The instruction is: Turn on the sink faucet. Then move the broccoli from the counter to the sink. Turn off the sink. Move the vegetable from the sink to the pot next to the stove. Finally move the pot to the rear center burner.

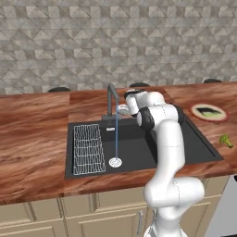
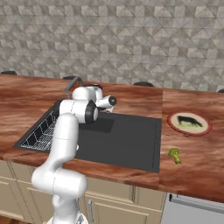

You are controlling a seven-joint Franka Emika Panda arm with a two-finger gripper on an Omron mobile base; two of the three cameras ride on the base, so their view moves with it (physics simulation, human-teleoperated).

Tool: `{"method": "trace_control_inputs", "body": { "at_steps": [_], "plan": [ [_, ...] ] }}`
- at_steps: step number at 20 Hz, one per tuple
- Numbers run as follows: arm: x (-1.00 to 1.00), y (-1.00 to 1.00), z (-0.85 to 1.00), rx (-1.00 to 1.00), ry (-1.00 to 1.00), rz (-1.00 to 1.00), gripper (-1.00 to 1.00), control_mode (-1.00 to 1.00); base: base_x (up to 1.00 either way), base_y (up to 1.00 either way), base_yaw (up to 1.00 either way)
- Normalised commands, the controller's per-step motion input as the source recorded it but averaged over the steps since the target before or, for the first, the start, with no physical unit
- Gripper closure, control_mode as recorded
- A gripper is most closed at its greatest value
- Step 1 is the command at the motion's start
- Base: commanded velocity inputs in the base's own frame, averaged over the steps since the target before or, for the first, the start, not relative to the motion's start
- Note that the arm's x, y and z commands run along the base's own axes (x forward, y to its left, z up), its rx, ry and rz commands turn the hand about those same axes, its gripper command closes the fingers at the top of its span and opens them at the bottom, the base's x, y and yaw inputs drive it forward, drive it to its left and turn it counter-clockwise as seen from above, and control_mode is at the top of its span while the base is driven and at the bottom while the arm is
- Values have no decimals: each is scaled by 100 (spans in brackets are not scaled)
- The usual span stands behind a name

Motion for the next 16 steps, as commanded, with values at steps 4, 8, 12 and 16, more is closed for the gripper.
{"method": "trace_control_inputs", "body": {
  "at_steps": [4, 8, 12, 16],
  "plan": [
    [-14, -60, -76, 14, 10, 0, 100, -100, 0, 0, 0],
    [-11, -27, -32, 7, 4, 0, -100, -100, 0, 0, 0],
    [-15, -3, 4, 3, 0, 0, -100, -100, 0, 0, 0],
    [-28, -20, 30, 2, 0, 0, -100, -100, 0, 0, 0]
  ]
}}
